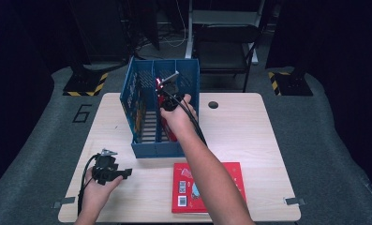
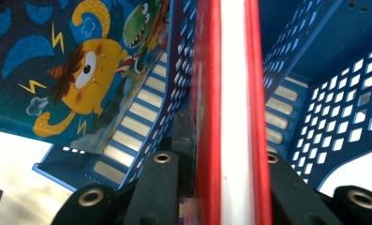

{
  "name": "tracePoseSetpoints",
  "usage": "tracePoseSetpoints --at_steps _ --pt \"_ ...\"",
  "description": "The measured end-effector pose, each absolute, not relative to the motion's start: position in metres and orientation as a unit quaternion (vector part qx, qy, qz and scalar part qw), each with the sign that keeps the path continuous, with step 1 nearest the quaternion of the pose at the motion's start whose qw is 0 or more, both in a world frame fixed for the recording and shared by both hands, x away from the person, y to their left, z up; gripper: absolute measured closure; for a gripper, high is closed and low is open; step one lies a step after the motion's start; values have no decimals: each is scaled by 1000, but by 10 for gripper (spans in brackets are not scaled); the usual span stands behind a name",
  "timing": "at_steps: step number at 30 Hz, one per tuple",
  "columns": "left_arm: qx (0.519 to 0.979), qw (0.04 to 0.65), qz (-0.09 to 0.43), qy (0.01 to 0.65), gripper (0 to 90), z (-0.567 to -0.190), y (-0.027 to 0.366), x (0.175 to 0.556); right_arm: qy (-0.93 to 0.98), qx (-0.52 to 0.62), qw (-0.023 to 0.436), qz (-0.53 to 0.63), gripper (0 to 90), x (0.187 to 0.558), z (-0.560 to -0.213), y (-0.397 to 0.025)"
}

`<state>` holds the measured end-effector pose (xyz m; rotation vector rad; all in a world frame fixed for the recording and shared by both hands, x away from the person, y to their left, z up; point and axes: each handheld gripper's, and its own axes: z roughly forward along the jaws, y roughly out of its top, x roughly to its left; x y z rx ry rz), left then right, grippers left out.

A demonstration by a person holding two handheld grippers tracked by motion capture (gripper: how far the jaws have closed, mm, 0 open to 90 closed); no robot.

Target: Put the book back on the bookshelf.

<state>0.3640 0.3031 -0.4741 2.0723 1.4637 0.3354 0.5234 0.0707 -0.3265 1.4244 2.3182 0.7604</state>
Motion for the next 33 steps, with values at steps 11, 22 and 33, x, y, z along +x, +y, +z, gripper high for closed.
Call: tracePoseSetpoints --at_steps 11,22,33 --pt "777 289 124 546 338 -475 301 365 791 523 150 281 776 523 -326 76" --pt "772 292 122 551 338 -475 302 366 780 535 160 283 758 528 -325 85" --pt "772 293 125 550 339 -475 302 365 781 522 140 314 626 524 -318 87"
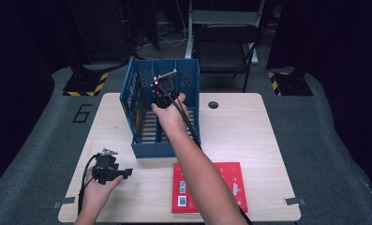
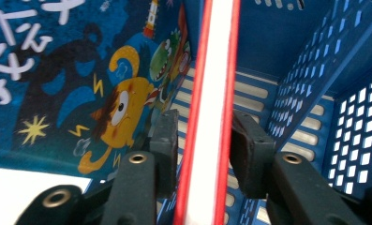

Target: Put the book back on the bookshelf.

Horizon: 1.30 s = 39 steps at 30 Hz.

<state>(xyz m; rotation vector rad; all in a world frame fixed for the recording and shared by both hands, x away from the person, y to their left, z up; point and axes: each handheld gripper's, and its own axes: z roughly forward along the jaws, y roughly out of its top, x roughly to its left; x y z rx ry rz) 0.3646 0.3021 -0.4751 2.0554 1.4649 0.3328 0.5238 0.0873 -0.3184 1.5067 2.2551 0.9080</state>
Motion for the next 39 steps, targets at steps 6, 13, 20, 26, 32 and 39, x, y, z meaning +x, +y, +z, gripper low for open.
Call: tracePoseSetpoints --at_steps 6,13,20,26,32,39 --pt "774 292 124 549 339 -476 300 364 787 506 129 330 569 518 -313 86" --pt "774 291 129 547 338 -476 299 364 790 494 122 343 532 512 -307 85" --pt "777 286 123 548 338 -476 299 364 792 483 112 356 540 508 -297 84" --pt "776 287 127 548 338 -477 299 363 798 466 113 363 542 501 -288 83" --pt "774 289 128 549 338 -475 298 361 802 457 123 365 540 489 -274 76" --pt "776 286 133 546 338 -475 297 361 819 432 119 359 528 473 -270 72"
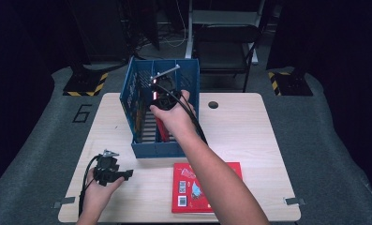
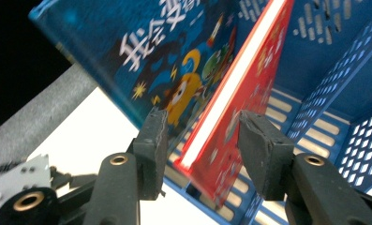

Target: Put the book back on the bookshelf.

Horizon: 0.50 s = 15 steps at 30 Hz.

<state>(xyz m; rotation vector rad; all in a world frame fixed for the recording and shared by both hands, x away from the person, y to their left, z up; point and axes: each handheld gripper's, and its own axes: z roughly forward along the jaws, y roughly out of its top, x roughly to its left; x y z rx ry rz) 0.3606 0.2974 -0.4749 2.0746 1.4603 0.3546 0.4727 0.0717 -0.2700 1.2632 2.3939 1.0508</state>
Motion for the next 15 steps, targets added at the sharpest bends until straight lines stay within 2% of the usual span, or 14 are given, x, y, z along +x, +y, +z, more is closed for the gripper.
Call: tracePoseSetpoints --at_steps 15 --pt "776 281 130 550 338 -479 296 361 842 402 126 337 524 455 -291 62"
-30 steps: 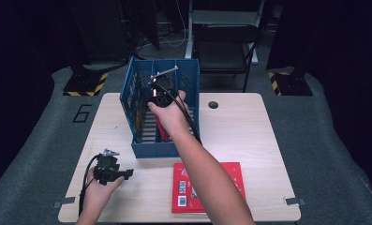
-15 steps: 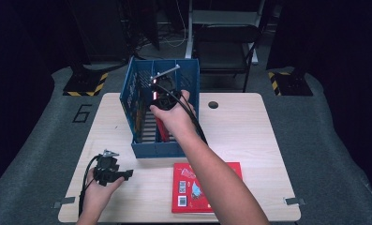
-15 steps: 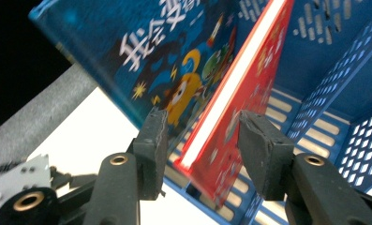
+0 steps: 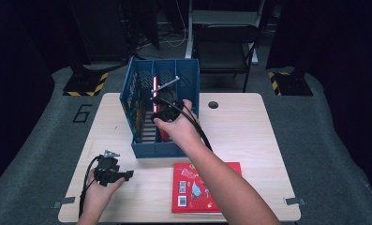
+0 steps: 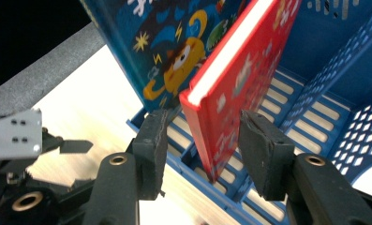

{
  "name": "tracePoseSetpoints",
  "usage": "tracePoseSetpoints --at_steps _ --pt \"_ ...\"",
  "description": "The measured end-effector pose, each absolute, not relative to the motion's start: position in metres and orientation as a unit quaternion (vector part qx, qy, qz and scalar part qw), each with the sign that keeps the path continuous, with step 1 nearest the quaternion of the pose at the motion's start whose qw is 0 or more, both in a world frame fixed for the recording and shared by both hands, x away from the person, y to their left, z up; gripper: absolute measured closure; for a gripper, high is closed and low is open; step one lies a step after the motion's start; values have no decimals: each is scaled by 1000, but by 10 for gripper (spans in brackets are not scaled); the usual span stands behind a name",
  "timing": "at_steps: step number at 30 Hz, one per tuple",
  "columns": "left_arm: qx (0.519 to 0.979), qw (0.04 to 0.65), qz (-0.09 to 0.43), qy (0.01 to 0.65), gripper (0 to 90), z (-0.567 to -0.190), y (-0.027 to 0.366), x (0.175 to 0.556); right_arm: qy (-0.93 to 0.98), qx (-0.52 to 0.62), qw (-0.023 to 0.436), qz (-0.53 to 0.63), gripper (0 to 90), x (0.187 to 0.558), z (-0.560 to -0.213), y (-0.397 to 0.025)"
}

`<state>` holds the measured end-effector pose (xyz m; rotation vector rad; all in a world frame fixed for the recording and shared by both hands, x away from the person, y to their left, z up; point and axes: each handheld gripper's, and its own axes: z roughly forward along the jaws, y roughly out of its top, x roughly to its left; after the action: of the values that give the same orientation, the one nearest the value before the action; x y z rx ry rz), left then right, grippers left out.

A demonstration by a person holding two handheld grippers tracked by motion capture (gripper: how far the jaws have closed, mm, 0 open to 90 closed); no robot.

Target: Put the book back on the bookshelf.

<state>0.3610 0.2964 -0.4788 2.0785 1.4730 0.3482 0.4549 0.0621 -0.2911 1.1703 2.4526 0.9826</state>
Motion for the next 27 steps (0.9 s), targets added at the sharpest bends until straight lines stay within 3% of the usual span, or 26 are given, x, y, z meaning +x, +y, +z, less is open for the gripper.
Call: tracePoseSetpoints --at_steps 14,27 --pt "778 277 127 549 340 -482 292 361 850 369 112 359 524 417 -303 25" --pt "783 277 120 543 343 -482 288 360 853 378 95 347 524 401 -350 -21"
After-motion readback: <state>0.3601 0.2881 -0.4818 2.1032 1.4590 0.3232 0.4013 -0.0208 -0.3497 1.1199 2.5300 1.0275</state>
